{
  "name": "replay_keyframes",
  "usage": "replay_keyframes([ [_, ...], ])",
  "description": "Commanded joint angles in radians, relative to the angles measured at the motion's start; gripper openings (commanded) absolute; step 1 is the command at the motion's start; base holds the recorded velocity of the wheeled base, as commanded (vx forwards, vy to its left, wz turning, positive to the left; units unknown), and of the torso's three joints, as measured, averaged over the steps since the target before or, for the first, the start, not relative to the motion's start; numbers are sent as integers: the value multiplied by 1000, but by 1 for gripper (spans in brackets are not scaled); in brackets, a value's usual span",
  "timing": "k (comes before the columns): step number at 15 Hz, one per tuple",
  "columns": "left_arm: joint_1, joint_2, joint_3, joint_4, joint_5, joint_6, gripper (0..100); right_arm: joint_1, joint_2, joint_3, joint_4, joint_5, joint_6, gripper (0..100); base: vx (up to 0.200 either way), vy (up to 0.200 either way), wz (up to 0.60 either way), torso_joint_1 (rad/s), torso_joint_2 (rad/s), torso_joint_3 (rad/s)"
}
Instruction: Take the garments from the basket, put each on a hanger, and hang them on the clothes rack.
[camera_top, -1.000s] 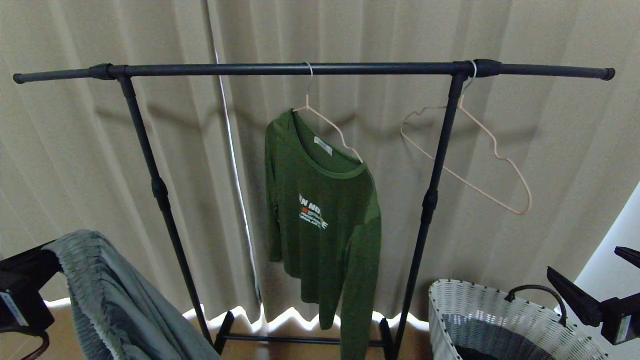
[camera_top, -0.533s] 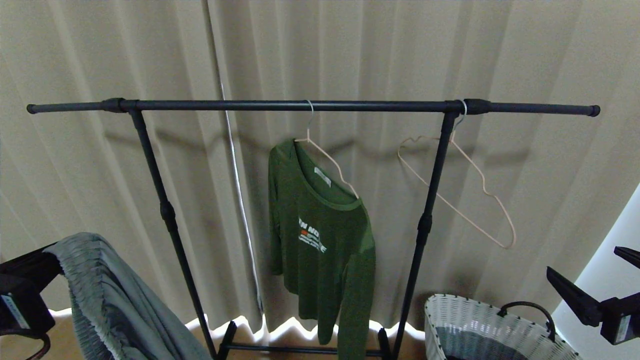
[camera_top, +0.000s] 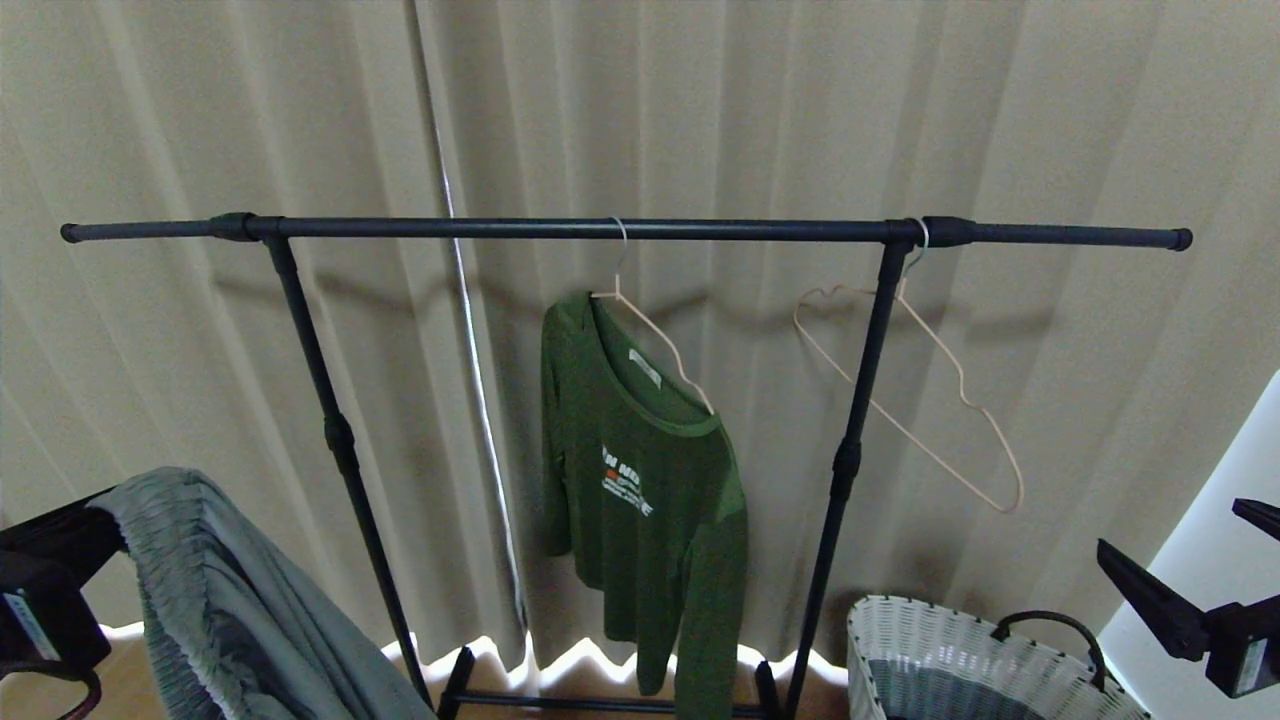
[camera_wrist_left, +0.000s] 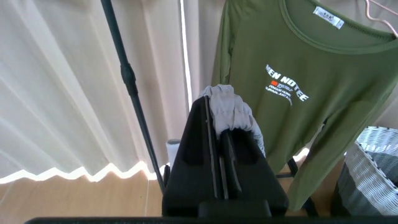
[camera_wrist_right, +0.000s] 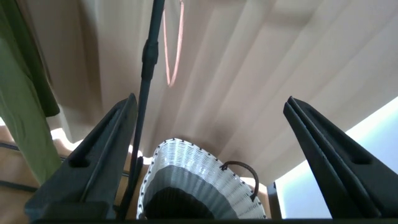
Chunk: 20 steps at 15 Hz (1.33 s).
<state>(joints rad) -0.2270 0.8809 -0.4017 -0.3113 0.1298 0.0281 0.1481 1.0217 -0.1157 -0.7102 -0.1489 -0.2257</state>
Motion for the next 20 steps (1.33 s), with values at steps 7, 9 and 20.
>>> replay_keyframes([
  [7, 2, -5, 27, -23, 1, 49, 0, 1, -11, -7, -2, 2, -1, 100, 0, 0, 0, 0, 0, 0],
  [9, 2, -6, 49, -66, 1, 50, 0, 1, -28, -22, -2, 19, -1, 100, 0, 0, 0, 0, 0, 0],
  [20, 43, -76, 44, -129, -1, 56, 0, -74, -26, -469, 620, 61, 34, 100, 0, 0, 0, 0, 0, 0],
])
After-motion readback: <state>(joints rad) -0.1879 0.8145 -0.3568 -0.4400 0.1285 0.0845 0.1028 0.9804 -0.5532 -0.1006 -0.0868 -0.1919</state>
